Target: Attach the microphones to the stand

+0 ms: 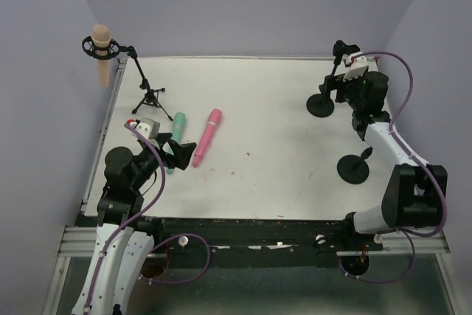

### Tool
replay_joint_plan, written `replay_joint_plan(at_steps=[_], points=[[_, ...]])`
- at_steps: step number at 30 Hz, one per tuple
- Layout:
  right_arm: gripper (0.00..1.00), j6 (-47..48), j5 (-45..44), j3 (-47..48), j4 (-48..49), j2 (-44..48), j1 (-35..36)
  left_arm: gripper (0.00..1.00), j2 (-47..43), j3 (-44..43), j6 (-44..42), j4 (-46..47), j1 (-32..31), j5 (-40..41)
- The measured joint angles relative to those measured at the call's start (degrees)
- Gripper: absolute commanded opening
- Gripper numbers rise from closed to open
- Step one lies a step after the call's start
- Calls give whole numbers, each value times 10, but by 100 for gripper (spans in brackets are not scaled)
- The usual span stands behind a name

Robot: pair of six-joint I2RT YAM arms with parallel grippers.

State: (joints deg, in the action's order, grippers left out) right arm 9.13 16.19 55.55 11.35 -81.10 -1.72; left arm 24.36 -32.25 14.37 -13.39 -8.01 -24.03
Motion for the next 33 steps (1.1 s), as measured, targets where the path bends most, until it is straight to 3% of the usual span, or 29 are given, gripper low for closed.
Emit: replay_joint_plan(at_steps=[8, 11, 17, 21, 26, 33], points=[[84, -1, 2, -16, 198, -80, 1, 99, 4, 0, 0, 0, 0, 0], [83, -3, 2, -16, 225, -96, 1, 99, 7, 0, 0, 0, 0, 0], [70, -7, 2, -5, 238, -116, 1, 99, 12, 0, 0, 0, 0, 0], [56, -10, 3, 7, 240, -134, 1, 99, 14, 0, 0, 0, 0, 0], [29, -12, 10, 25, 235, -147, 1, 99, 14, 0, 0, 0, 0, 0], [10, -18, 30, 61, 217, -162, 0, 99, 16, 0, 0, 0, 0, 0]])
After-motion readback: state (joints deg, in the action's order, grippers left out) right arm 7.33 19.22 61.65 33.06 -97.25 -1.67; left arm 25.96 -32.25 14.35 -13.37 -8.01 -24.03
